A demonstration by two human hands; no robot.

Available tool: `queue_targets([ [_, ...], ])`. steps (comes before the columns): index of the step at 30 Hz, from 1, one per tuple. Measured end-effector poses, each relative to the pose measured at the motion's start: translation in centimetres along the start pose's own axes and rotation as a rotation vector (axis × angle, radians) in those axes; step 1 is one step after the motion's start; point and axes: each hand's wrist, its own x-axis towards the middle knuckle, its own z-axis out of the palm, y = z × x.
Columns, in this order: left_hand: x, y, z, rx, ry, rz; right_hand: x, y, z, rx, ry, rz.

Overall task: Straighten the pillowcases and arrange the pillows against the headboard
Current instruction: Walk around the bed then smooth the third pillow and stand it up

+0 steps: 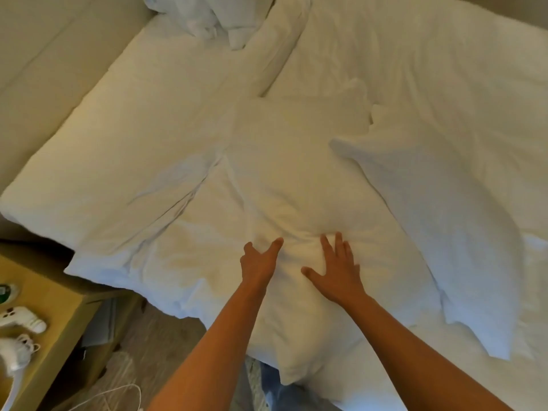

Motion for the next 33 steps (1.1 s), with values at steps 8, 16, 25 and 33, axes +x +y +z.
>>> queue_targets([
  [8, 6.7, -2.4, 3.9, 0.039, 0.020, 0.014, 2.6, 1.4, 1.5, 0.034, -0.008, -0.056],
  [16, 6.4, -1.9, 3.9, -0.046, -0.024, 0.134, 2.1, 1.1, 2.4, -0.031, 0.020, -0.015],
  [25, 0.5, 3.7, 0.4, 0.058, -0.067, 0.418, -1.8, -0.5, -1.5, 0.076, 0.130, -0.045],
  [33, -7.8, 13.7, -5.6, 0.431, -0.022, 0.832, -6.6, -7.3, -6.5, 0.381, 0.078, -0.080],
])
